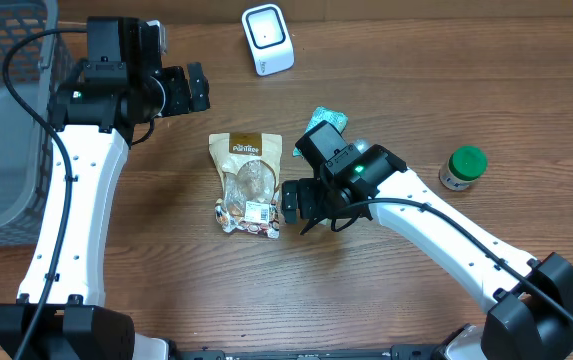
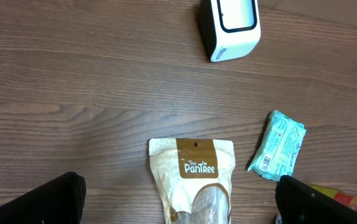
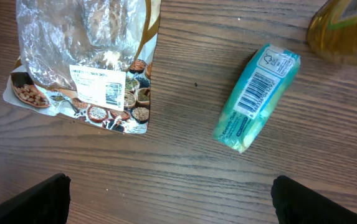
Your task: Scan the item barcode
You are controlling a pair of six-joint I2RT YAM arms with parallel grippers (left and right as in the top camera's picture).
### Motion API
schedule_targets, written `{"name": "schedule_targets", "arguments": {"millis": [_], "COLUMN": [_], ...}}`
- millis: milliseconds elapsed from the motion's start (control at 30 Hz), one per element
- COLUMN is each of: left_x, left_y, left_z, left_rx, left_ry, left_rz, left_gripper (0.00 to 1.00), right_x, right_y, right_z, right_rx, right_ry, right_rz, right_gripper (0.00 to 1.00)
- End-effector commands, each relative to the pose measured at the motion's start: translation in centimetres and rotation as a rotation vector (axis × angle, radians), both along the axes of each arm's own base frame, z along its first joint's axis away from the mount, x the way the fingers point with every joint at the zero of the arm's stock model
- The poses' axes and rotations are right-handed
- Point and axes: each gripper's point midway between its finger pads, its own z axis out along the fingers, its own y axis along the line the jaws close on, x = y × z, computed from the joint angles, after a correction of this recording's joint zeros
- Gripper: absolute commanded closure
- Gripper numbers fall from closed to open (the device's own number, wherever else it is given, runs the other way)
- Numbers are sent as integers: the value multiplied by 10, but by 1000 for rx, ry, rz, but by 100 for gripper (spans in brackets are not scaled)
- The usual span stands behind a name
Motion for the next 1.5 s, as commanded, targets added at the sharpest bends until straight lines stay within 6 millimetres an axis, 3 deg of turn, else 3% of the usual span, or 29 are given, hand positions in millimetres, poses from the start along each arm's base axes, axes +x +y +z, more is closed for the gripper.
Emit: {"name": "schedule_targets", "arguments": {"millis": [0, 367, 733, 833, 933, 1033, 1200, 1300, 1467], "left_x": [2, 2, 2, 2, 2, 2, 2, 2, 2], "left_y": [-1, -1, -1, -1, -1, -1, -1, -1, -1], "left_z": [5, 5, 5, 5, 5, 5, 5, 5, 5], "left_rx": [18, 18, 18, 18, 18, 18, 18, 18, 18], "left_ry": [-18, -18, -18, -18, -18, -18, -18, -18, -18], "left_rz": [-18, -18, -18, -18, -18, -18, -18, -18, -18], "left_gripper": [0, 0, 0, 0, 0, 0, 0, 1, 1], "right_x": [1, -2, -31, -30, -21, -8, -2, -6, -3], "right_y": [-1, -3, -26, -26, -19, -15, -49, -78, -130], "right_z": [-1, -2, -8, -5, 19, 66, 134, 151, 150], "right_rx": [-3, -12, -108, -106, -60, 1, -27, -41, -91], "right_ry": [-9, 3, 120, 119, 60, -62, -247, -281, -234], "right_rz": [-6, -5, 3, 1, 0, -9, -79, -144, -296], "right_gripper": [0, 0, 0, 0, 0, 0, 0, 0, 0]}}
